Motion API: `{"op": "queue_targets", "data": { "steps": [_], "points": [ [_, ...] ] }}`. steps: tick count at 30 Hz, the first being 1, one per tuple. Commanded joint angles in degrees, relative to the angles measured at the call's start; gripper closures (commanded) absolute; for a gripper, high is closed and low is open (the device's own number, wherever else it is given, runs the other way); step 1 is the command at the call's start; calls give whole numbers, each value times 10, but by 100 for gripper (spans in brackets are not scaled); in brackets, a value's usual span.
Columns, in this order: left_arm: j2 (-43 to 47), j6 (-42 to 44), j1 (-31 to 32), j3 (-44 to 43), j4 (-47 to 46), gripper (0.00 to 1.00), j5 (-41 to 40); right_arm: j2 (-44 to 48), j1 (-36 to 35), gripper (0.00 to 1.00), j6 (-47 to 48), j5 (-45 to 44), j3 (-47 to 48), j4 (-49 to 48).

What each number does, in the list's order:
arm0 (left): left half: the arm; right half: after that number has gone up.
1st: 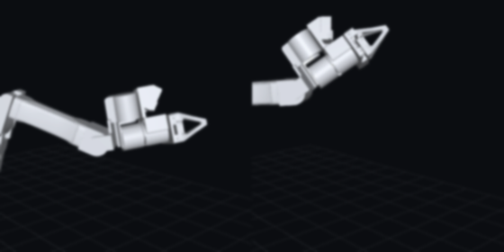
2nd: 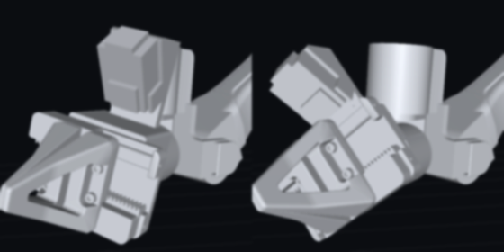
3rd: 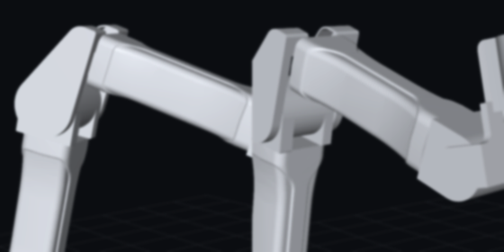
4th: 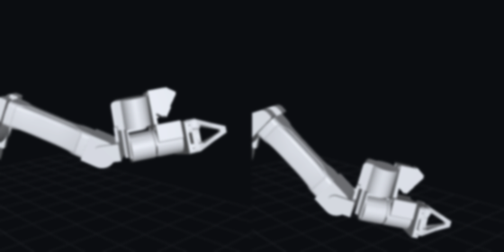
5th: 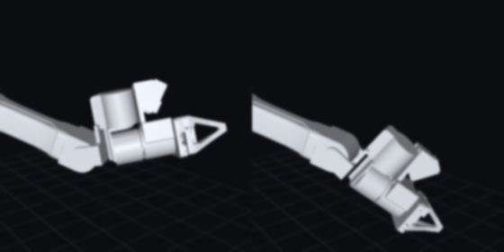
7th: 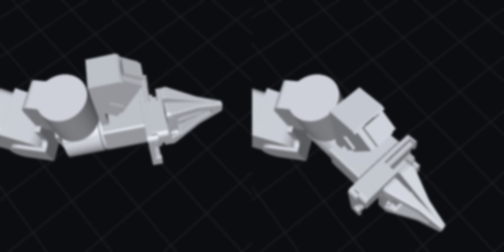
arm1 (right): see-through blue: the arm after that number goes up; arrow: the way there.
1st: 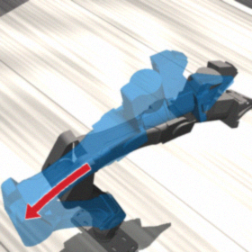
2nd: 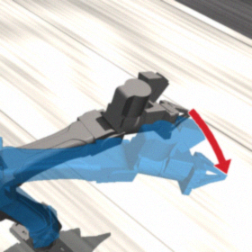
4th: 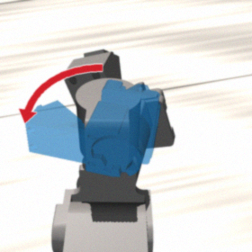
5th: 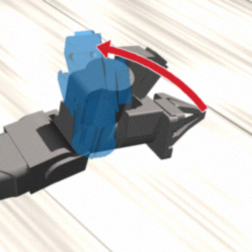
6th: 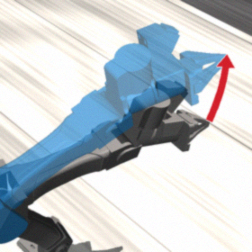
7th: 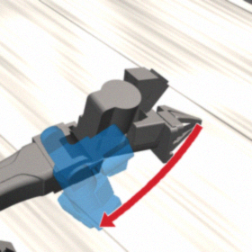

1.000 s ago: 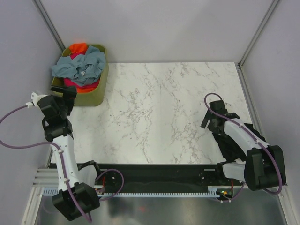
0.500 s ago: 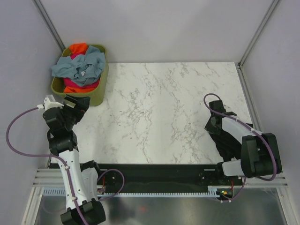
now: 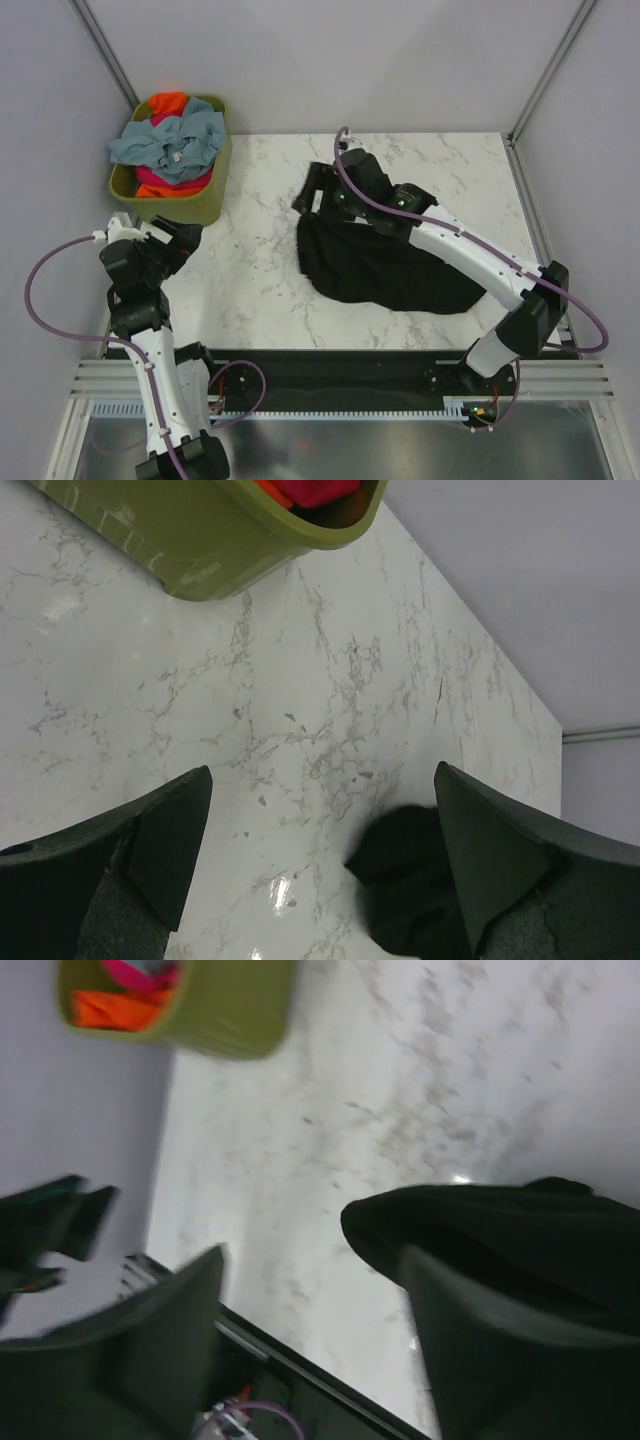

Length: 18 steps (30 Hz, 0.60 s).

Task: Fold and stack the t-shirts

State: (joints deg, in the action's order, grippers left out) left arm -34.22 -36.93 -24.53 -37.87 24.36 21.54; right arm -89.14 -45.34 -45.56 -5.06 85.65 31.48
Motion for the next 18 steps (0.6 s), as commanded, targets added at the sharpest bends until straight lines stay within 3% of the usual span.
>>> {"op": "queue_targets", "data": {
  "steps": [1, 4, 7, 12, 18],
  "points": [
    [-8, 60, 3, -23, 36, 0, 16, -53, -5, 2, -9, -22, 108, 16],
    [-23, 88, 14, -38, 61, 0, 18, -74, 8, 2, 22, -58, 131, 51],
    [-31, 92, 26, -36, 63, 0, 32, -47, 30, 2, 39, -96, 71, 64],
    [-64, 92, 61, -34, 60, 0, 29, 48, 32, 2, 49, -94, -142, 29],
    [-114, 83, 182, -29, 53, 3, -36, 105, 2, 2, 36, -123, -332, 0]
  ]
}}
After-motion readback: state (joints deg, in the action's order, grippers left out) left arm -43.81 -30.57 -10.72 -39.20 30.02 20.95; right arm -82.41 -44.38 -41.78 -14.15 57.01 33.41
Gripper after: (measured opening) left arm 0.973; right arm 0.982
